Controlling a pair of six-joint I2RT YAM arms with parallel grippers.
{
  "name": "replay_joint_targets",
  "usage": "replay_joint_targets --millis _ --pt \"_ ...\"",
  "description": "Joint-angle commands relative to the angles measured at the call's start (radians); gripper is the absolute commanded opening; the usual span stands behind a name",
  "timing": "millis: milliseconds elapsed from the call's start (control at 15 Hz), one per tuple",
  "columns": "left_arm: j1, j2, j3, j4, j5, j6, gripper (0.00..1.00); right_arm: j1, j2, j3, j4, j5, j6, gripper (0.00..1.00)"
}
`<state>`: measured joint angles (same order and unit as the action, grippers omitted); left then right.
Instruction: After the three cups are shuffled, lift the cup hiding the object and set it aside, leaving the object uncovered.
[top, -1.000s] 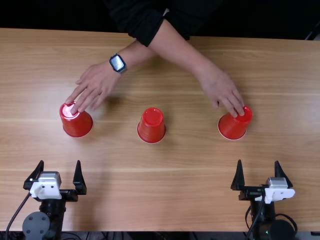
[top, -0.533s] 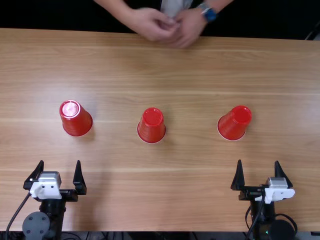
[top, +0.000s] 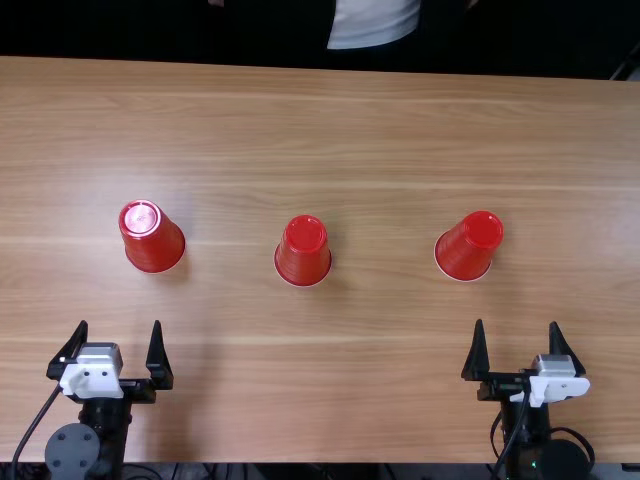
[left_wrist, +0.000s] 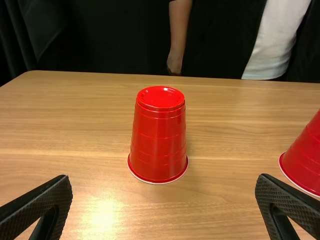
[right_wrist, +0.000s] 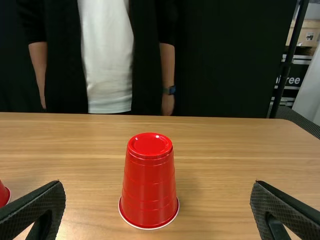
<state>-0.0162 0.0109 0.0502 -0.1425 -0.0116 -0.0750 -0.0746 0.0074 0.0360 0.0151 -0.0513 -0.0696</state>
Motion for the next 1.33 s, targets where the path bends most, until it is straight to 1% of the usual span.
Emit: replay_joint_targets --millis 0,133,200,267,467,533,600,667,867,933,1067,1133,1200,1267 --pt "-0.005 -0.011 -0.050 -0.012 0.010 0.012 1.00 -0.007 -0.007 -0.013 0.008 0.007 0.003 1.00" --pt "-0.007 -0.011 -0.050 -0.012 0.010 0.025 1.00 -0.004 -0.007 -0.016 0.006 0.007 0.003 1.00" --pt "-0.007 -0.011 -0.050 -0.012 0.010 0.025 1.00 -0.004 -0.007 -0.016 0.006 0.003 -0.006 1.00" --pt "-0.007 -0.011 -0.050 -0.012 0.008 0.027 1.00 -0.004 -0.007 -0.016 0.006 0.005 -0.010 1.00" --pt "-0.007 -0.011 -0.029 -0.008 0.013 0.023 1.00 -0.014 -0.007 0.005 0.008 0.011 -0.006 1.00" --pt "-0.007 -0.011 0.030 -0.018 0.012 0.023 1.00 -0.014 -0.007 0.033 0.002 0.013 -0.008 1.00" --pt "-0.001 -0.011 0.094 -0.032 -0.003 0.023 1.00 -0.014 -0.007 0.088 -0.003 0.014 -0.010 1.00" --pt "0.005 0.008 0.155 -0.058 -0.003 0.023 1.00 -0.014 -0.004 0.130 -0.003 0.014 -0.010 1.00" --pt "0.009 0.179 0.347 -0.159 -0.007 0.023 1.00 -0.013 0.126 0.281 -0.016 0.014 -0.010 1.00" --pt "0.009 0.241 0.418 -0.198 -0.007 0.023 1.00 -0.014 0.163 0.347 -0.053 0.014 -0.010 1.00" --pt "0.009 0.371 0.605 -0.331 -0.005 0.023 1.00 -0.013 0.282 0.515 -0.233 0.014 -0.010 1.00" --pt "0.007 0.420 0.683 -0.373 -0.005 0.023 1.00 -0.013 0.338 0.574 -0.301 0.014 -0.010 1.00" --pt "0.007 0.475 0.757 -0.413 -0.005 0.023 1.00 -0.010 0.378 0.627 -0.338 0.014 -0.010 1.00" --pt "0.009 0.534 0.838 -0.485 -0.007 0.023 1.00 -0.008 0.414 0.691 -0.381 0.013 -0.010 1.00"
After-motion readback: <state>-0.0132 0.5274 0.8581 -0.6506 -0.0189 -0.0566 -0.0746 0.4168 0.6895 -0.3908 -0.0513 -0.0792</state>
